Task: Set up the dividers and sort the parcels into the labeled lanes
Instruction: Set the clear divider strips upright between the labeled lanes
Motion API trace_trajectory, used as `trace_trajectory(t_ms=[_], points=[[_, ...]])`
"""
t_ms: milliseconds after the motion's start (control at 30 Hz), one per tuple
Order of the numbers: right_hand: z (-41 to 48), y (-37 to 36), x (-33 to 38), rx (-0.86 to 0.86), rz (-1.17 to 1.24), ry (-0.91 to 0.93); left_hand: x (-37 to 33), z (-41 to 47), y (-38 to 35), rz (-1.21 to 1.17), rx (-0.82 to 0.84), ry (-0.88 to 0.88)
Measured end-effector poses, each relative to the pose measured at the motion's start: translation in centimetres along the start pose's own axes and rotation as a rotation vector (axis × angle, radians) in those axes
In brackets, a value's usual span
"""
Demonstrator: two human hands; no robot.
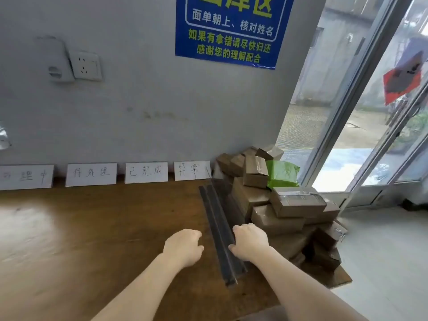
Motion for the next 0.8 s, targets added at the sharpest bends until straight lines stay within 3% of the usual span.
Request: trace_trajectory(t_ms=[333, 800], points=[[6.7, -2.9, -2.1, 0.036, 0.161, 0.011, -2.7, 6.9, -4.9, -0.304, 0.165, 0.118], [9.1, -2.9, -2.5, -0.037, 0.164, -0.009, 0.3, 7.4, -3.8, -0.293, -0.061, 0.342]])
Point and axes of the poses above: each hand's wrist, its own z-axis towards the middle knuckle, its own y-axis out of the back of the hand, x = y × z, the point moved 2 cm from there along z, towards the middle knuckle, and after that the axes turned 8 degrees about x, right-handed, at the moved point
